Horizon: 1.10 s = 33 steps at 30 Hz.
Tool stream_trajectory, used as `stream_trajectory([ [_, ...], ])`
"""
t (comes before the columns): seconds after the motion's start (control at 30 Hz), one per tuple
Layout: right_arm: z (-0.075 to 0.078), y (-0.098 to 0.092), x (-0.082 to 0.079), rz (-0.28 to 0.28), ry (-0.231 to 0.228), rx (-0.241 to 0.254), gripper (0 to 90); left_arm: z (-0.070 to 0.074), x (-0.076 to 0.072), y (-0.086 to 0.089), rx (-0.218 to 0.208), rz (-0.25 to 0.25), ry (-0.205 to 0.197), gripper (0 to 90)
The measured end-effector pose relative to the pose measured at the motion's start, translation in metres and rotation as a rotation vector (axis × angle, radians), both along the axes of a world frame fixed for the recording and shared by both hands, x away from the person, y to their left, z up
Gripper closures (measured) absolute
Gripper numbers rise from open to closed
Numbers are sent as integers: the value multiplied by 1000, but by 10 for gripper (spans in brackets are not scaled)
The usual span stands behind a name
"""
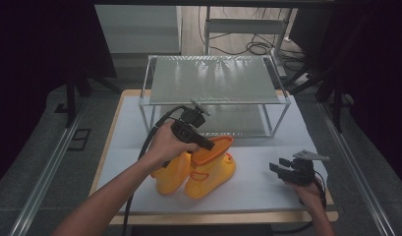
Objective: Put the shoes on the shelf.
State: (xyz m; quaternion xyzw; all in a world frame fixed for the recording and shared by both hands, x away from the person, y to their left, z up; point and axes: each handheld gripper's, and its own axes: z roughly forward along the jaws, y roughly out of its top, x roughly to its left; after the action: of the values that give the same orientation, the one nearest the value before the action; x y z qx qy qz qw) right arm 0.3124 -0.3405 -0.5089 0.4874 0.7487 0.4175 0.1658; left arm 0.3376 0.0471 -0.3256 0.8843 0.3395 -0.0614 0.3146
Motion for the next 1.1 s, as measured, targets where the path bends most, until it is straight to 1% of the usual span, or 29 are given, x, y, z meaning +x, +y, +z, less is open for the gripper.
stream_trajectory([
  [0.1,0,0,0,-2,3,0,457,-5,-5,10,12,7,-2,857],
  [0.2,0,0,0,0,5,-3,457,-10,-10,22,-3,14,4,854],
  [0.37,-1,1,0,1,5,-10,457,-16,-19,35,5,15,4,845],
  [0.4,-1,2,0,1,5,-10,457,-17,-21,37,0,16,9,843],
  [0.5,-1,2,1,0,5,-12,457,-19,-24,40,3,18,11,836],
  [0.6,-2,2,1,1,5,-12,457,-19,-25,42,0,20,14,832],
  [0.7,-2,1,1,0,6,-10,457,-20,-26,42,-12,25,26,819],
  [0.77,-2,1,1,2,9,-13,457,-20,-27,42,-7,26,21,812],
  [0.8,-2,1,1,1,9,-12,457,-20,-26,41,3,20,10,804],
  [0.9,-2,1,1,0,10,-13,457,-19,-26,41,-1,26,9,753],
  [0.97,-2,1,1,0,9,-11,457,-17,-25,41,-1,26,-4,700],
  [1.1,-2,1,1,-2,11,-9,457,-10,-27,42,-15,30,-29,567],
])
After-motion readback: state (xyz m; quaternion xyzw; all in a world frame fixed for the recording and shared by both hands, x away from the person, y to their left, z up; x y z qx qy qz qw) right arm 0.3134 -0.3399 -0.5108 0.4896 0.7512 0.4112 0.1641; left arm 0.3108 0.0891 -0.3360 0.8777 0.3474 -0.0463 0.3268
